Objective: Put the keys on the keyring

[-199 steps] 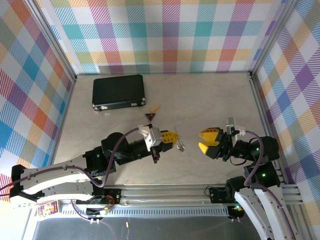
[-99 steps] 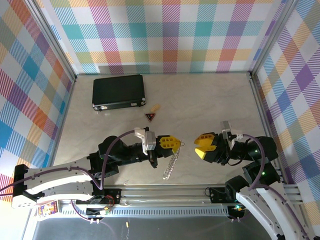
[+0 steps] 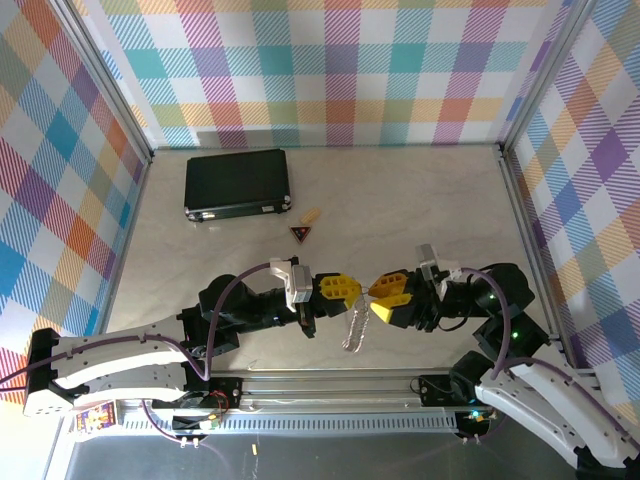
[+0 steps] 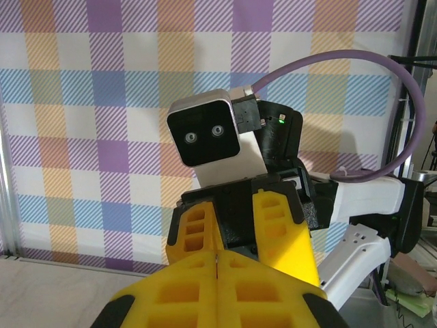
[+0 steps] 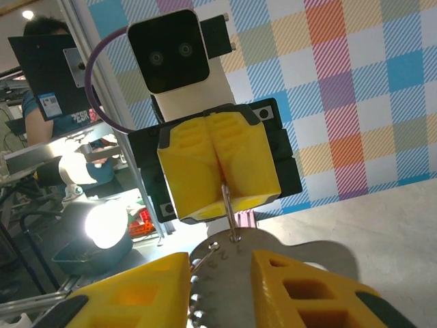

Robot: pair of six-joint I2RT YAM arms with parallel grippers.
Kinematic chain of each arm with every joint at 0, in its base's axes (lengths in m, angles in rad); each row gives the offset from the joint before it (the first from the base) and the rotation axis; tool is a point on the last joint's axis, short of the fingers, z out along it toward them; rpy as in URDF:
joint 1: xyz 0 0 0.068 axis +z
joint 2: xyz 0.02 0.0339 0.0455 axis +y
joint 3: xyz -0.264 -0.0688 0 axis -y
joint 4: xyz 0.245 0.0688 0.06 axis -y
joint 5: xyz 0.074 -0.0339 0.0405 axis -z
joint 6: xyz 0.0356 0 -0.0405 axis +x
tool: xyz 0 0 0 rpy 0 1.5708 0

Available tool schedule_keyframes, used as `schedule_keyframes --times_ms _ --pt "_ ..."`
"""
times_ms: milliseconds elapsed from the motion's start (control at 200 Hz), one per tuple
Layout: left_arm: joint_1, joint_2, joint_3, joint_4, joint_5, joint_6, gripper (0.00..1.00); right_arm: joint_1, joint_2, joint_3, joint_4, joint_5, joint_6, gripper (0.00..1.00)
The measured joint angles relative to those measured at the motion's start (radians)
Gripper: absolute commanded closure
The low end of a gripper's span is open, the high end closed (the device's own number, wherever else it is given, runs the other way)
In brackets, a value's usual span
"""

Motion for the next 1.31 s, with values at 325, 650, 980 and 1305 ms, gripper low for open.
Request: schedule_keyframes --times_ms 325,650,980,1305 --pt "0.000 -0.014 -0.021 -0.005 -0.002 -0.003 1.00 0.069 0.026 0.001 0.014 0.081 -0.035 0.83" --pt "0.000 -0.028 -0.027 -0.006 -0.008 -0.007 1.00 0.100 0.039 0.003 0.014 0.122 -0.063 0.91" --pt "0.000 -0.032 -0.027 -0.007 -0.008 -0.008 1.00 0.116 0.045 0.006 0.015 0.131 -0.068 0.90" --pt "0.000 -0.032 -0.027 -0.009 -0.007 -0.008 1.00 0.124 0.051 0.006 0.017 0.134 -0.067 0.86"
